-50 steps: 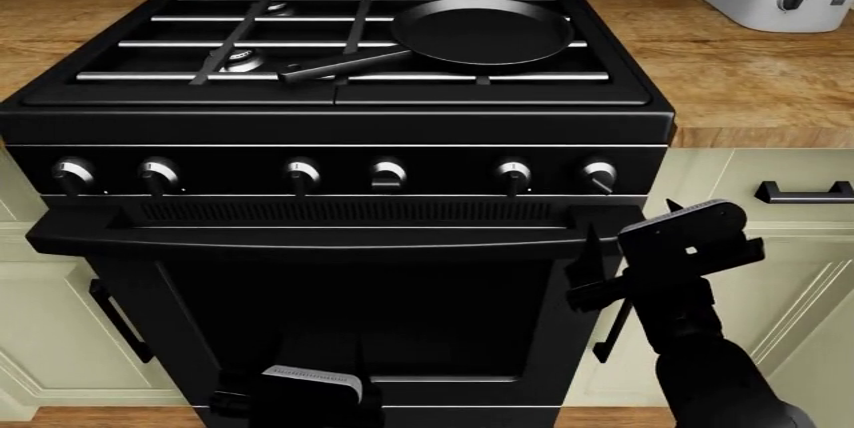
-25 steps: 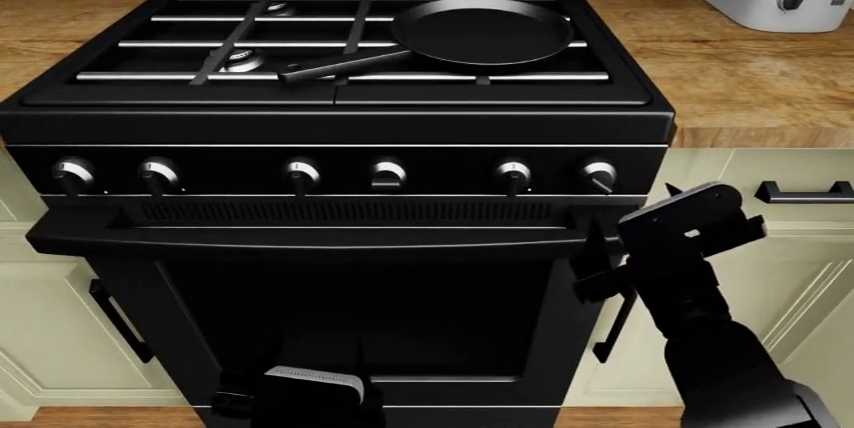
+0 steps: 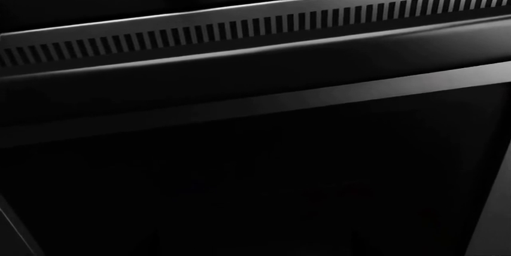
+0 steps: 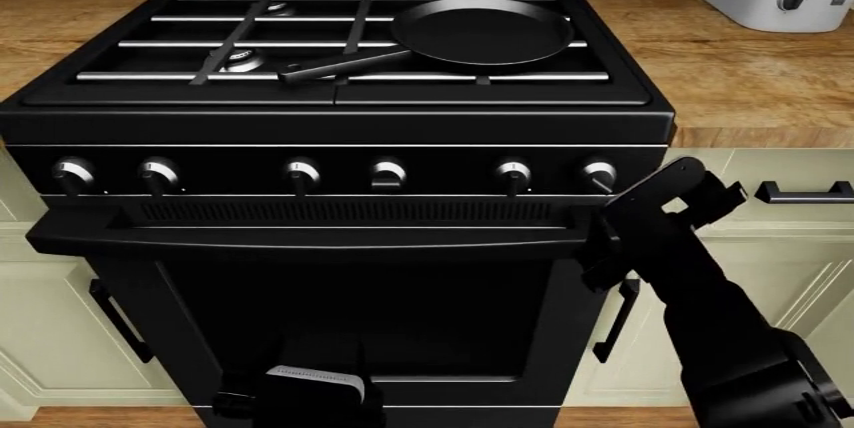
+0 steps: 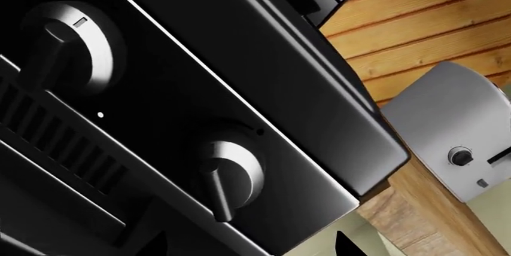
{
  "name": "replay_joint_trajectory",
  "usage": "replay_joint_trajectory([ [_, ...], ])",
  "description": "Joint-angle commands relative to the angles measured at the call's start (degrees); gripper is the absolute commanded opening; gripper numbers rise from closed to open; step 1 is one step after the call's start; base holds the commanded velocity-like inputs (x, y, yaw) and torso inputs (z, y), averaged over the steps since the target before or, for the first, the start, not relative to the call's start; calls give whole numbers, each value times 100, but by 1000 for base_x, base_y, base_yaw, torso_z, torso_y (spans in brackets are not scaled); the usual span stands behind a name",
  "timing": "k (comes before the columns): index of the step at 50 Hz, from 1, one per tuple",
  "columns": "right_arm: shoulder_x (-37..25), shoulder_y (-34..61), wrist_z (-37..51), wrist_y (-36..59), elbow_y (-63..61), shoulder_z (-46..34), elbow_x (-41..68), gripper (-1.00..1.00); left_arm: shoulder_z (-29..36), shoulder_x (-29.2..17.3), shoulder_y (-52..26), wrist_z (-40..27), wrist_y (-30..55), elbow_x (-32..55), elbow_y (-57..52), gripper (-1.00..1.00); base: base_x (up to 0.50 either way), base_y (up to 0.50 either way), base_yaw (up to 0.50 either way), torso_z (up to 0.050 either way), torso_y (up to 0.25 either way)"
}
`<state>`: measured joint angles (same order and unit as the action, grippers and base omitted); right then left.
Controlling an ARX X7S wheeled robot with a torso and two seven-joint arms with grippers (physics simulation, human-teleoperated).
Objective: Turn off the front right burner of the stove.
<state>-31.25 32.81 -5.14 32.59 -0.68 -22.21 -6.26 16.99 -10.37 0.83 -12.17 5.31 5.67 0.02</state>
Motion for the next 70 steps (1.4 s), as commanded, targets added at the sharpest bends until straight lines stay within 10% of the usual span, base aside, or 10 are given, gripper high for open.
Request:
replay_joint_trajectory([
  [1, -77, 487, -159, -304, 723, -334, -231, 100, 36, -14, -37, -34, -20, 21, 84, 100, 0, 0, 0, 0, 0],
  [70, 382, 2171, -430, -1378, 3509, -1372, -864, 100, 249, -142, -96, -151, -40, 201, 132, 100, 16, 2, 13, -1, 0],
])
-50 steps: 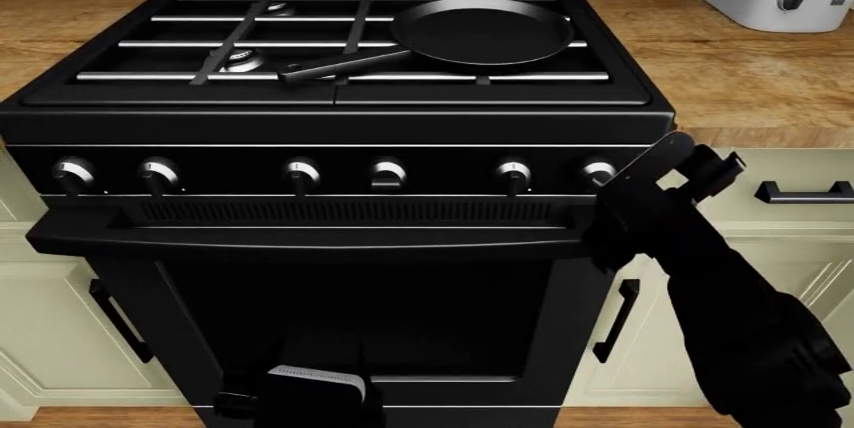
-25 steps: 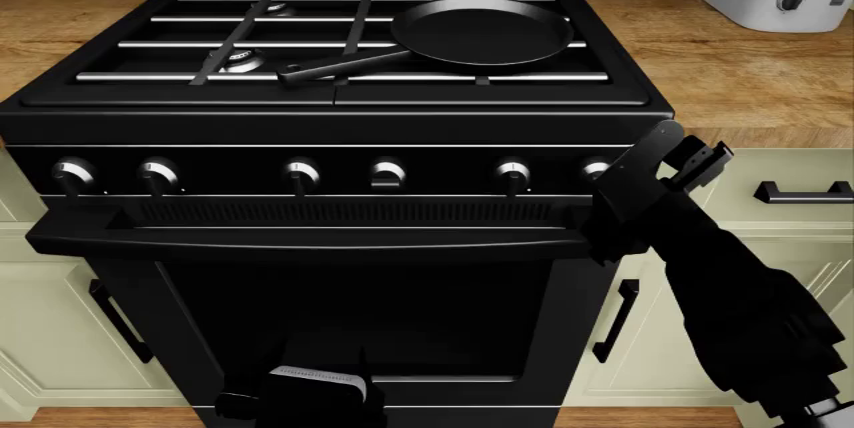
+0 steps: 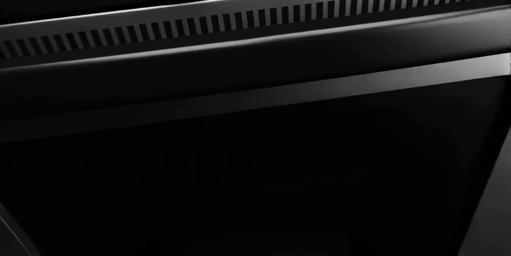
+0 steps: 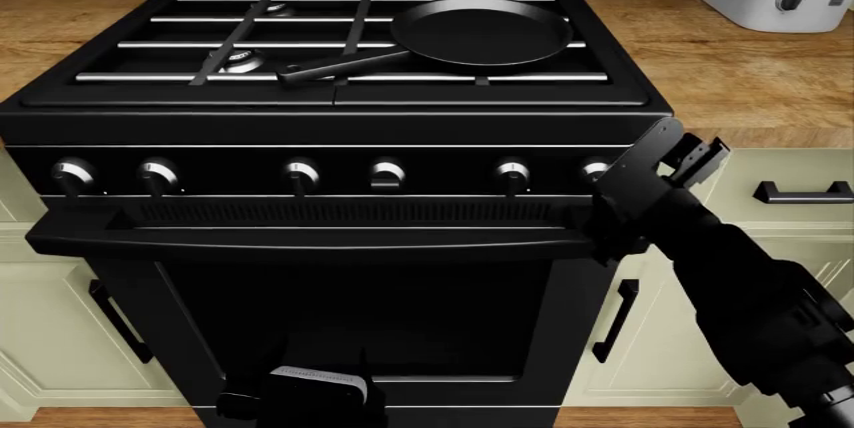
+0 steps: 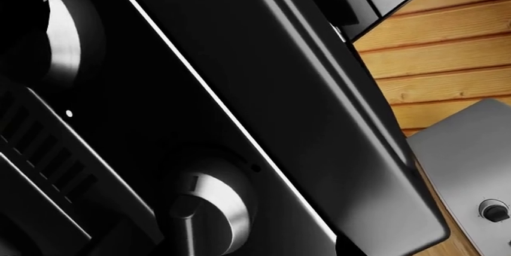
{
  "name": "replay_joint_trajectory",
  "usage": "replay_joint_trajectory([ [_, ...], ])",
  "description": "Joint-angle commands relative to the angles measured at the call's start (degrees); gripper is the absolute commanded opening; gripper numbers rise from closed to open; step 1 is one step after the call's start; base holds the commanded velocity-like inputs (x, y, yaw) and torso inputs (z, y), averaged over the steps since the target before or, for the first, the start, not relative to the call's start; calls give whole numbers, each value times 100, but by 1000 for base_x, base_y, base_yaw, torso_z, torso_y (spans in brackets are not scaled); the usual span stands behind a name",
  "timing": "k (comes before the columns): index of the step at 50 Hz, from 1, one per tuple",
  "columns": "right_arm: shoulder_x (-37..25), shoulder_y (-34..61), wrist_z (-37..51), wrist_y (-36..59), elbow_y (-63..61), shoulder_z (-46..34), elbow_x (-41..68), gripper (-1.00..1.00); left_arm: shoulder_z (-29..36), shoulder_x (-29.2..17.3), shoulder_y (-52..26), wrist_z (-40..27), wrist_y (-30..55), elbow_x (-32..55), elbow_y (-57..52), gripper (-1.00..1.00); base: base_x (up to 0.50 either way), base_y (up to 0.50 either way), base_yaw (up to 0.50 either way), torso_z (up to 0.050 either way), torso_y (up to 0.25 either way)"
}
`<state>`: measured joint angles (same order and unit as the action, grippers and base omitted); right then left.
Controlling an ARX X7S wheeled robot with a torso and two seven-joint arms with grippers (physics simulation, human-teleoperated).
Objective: Turn off the front right burner of the stove.
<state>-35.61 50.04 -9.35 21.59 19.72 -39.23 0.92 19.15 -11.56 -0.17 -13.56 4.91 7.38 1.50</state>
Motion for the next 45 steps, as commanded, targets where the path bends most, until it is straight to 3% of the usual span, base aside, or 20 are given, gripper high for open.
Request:
replay_joint_trajectory([
  [1, 830, 469, 6, -290, 1514, 333, -1581, 100, 37, -25, 7, -15, -3, 30, -21, 100, 45, 7, 41, 0, 0],
  [3, 864, 510, 43, -339, 1627, 353, -1559, 100, 43, -30, 11, -19, -6, 34, -27, 100, 45, 8, 41, -6, 0],
  [4, 882, 527, 63, -367, 1682, 366, -1544, -100, 45, -32, 11, -21, -6, 37, -28, 100, 43, 8, 41, 0, 0],
  [24, 981, 548, 266, -530, 1929, 622, -1290, -100, 127, -62, 8, -74, -80, 17, 21, 100, 41, 8, 39, -4, 0],
  [31, 1124, 388, -3, -24, 1585, 1410, -350, -100, 160, -80, 19, -109, -110, -15, 9, 100, 35, 8, 35, -5, 0],
  [45, 1227, -64, -477, 904, 723, 1975, 577, -100, 212, -110, 13, -143, -147, -29, 5, 100, 28, 8, 30, -3, 0],
])
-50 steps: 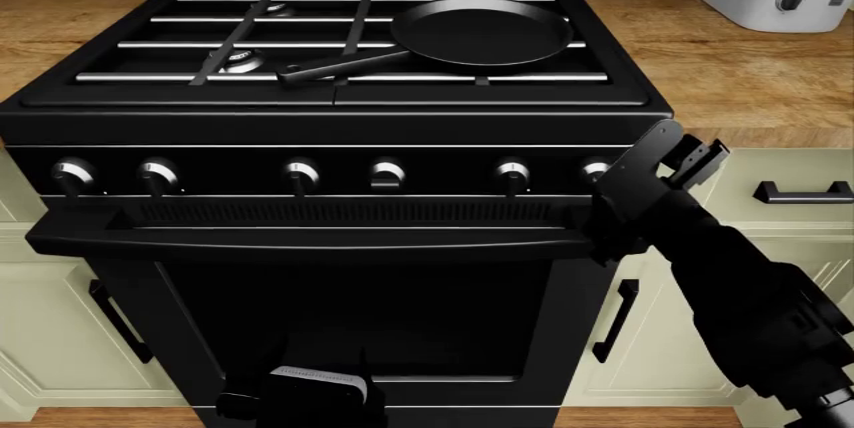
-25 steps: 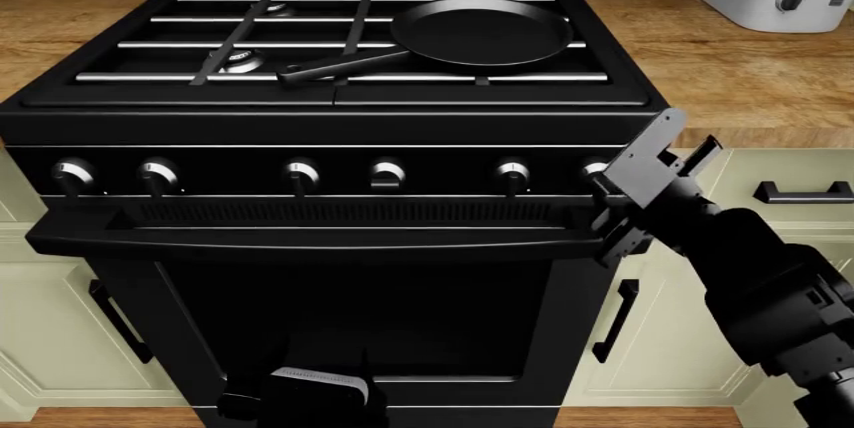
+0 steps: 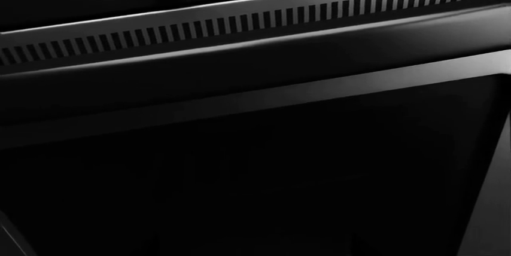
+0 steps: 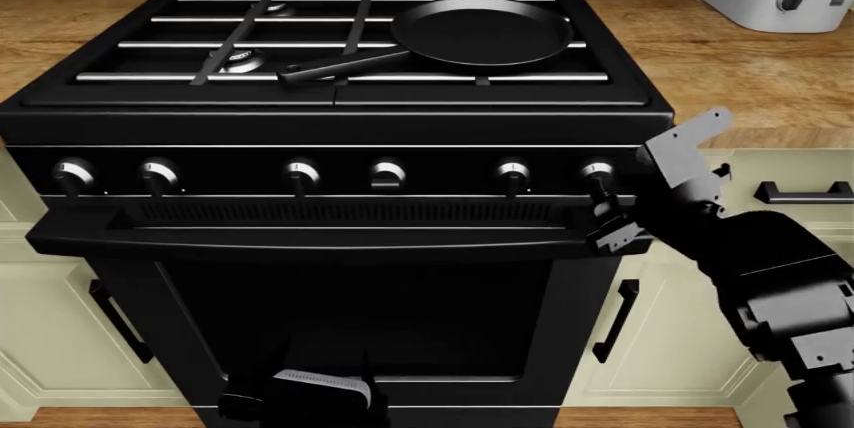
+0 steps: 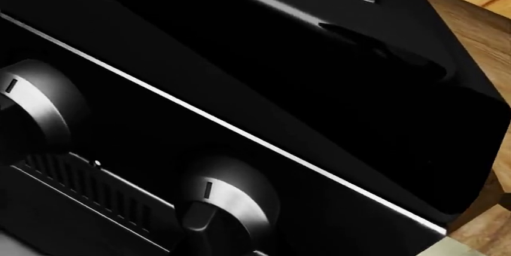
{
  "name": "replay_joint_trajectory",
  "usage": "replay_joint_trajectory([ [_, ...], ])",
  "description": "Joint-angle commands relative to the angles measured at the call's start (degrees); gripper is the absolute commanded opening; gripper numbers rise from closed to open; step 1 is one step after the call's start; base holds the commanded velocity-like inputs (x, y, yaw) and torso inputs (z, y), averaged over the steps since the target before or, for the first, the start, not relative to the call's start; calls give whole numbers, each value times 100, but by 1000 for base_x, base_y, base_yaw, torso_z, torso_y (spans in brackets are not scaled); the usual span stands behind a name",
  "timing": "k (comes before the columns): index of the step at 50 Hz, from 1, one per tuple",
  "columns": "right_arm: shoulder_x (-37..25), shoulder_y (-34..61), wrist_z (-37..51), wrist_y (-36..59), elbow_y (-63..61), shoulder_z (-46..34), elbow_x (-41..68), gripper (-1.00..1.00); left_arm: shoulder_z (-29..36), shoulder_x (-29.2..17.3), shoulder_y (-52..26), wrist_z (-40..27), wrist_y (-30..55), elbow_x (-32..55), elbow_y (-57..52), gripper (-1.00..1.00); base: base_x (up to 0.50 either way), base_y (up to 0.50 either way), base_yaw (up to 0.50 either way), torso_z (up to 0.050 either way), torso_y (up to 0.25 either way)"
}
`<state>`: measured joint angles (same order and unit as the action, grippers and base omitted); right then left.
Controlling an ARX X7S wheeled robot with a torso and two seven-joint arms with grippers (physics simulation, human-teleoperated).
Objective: Turn off the front right burner of the stove.
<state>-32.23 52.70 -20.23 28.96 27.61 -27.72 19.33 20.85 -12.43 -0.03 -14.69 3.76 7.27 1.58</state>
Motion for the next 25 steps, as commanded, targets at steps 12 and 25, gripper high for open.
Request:
replay_joint_trajectory([
  [12, 1105, -385, 240, 1123, -38, 1621, -192, -100, 73, -50, 4, -60, -57, -14, -15, 100, 22, 7, 24, -3, 0],
  [25, 1257, -232, 196, 1706, 292, 2310, 504, -100, 107, -72, -3, -81, -78, 0, -3, 100, 15, 5, 17, -2, 0],
])
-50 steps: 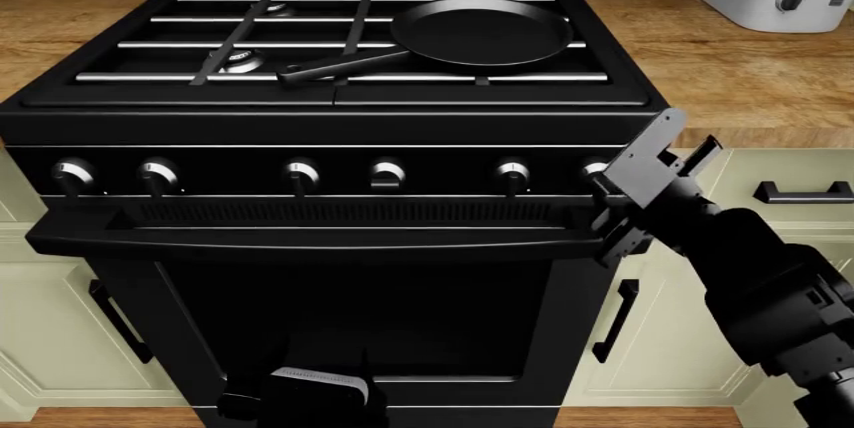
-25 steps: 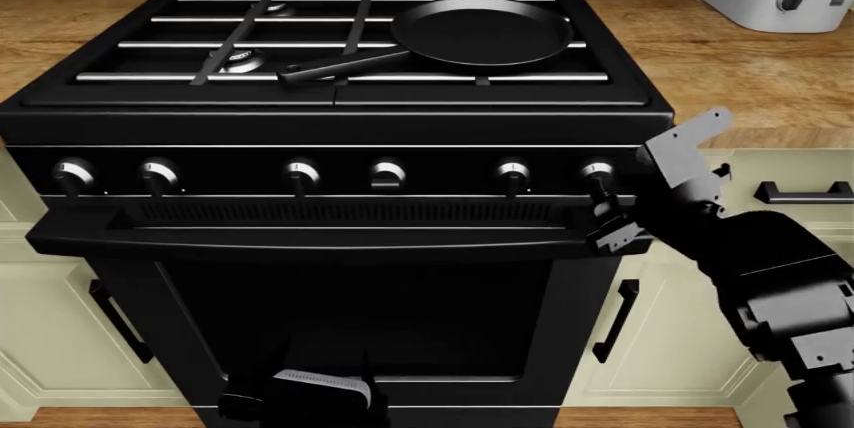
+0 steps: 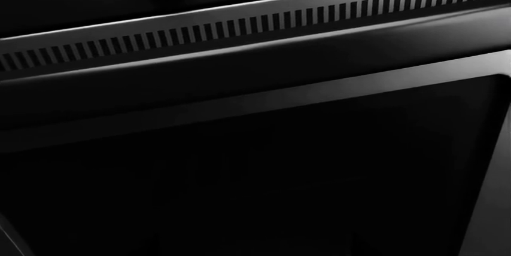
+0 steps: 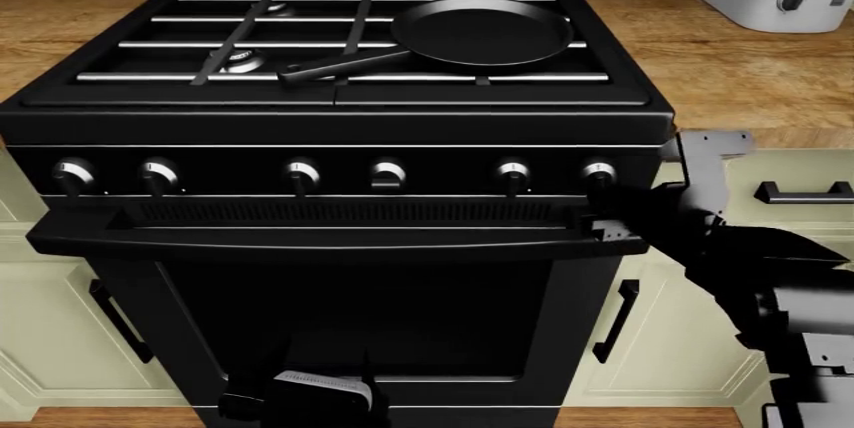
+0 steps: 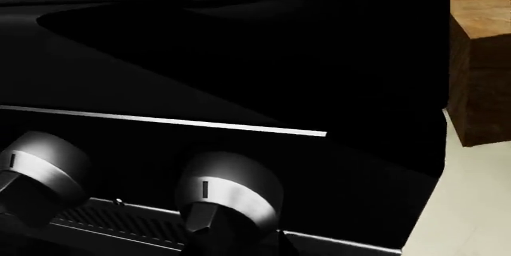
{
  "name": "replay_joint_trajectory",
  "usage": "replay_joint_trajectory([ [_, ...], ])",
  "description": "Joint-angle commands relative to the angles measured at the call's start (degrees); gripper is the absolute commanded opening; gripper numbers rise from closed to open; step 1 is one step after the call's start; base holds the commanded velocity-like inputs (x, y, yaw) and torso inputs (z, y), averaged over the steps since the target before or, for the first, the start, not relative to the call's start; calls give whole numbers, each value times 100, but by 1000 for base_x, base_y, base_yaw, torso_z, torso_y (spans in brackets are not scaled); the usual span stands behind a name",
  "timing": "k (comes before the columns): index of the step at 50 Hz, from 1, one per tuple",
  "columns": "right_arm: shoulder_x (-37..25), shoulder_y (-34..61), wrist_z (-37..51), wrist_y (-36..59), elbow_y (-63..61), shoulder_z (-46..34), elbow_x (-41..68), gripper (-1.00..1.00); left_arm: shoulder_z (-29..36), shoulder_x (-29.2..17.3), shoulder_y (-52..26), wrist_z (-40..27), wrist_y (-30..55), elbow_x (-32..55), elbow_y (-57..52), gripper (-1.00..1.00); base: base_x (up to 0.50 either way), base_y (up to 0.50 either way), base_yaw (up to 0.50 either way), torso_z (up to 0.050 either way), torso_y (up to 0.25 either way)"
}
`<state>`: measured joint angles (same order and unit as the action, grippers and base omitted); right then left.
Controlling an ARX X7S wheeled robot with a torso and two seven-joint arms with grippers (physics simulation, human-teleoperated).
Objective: Turn off the front right burner of the stove.
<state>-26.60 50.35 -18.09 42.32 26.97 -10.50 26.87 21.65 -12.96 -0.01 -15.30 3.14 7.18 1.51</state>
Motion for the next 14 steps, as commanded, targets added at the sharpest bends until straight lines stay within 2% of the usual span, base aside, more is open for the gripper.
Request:
replay_joint_trajectory([
  [1, 705, 31, -22, 428, 413, 649, -191, -100, 29, -21, -5, -23, -19, 10, 3, 100, 0, 0, 0, 0, 0],
  [14, 892, 213, -39, 1128, 775, 1503, 657, -100, 56, -48, 0, -50, -35, 26, -13, 100, 13, 4, 16, -2, 0],
])
